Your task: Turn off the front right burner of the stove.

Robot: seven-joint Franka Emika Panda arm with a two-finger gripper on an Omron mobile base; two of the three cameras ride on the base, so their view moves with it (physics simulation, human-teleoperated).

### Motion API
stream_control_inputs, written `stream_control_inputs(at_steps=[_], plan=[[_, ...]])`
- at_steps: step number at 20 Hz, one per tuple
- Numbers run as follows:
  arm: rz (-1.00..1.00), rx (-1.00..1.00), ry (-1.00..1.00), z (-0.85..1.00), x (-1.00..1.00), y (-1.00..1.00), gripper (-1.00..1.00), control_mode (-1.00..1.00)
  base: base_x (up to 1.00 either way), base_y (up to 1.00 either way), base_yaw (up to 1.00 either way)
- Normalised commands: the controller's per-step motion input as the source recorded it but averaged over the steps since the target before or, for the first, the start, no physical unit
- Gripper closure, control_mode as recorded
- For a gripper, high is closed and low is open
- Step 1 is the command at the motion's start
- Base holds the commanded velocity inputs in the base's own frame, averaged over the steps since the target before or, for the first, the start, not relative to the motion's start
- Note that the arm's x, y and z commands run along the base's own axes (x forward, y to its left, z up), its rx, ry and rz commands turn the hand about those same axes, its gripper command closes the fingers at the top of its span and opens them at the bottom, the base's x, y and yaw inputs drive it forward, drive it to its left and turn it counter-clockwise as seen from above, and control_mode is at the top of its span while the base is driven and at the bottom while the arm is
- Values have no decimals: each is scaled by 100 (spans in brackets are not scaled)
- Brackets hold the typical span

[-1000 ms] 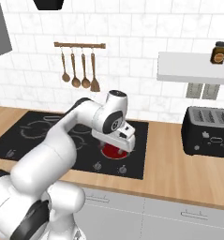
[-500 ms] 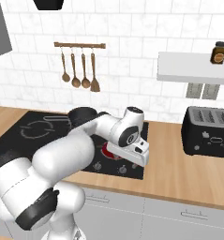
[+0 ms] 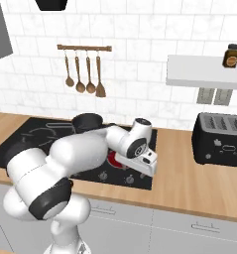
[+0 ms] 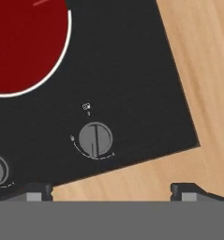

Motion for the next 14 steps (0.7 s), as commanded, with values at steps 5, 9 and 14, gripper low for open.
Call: stream_control_inputs(at_steps=[5, 9, 14], plan=[[0, 0, 1, -30, 8, 4, -100, -100, 0, 0, 0], [0, -2, 0, -18, 0, 7, -100, -100, 0, 0, 0], [0, -6, 0, -32, 9, 14, -100, -100, 0, 0, 0]])
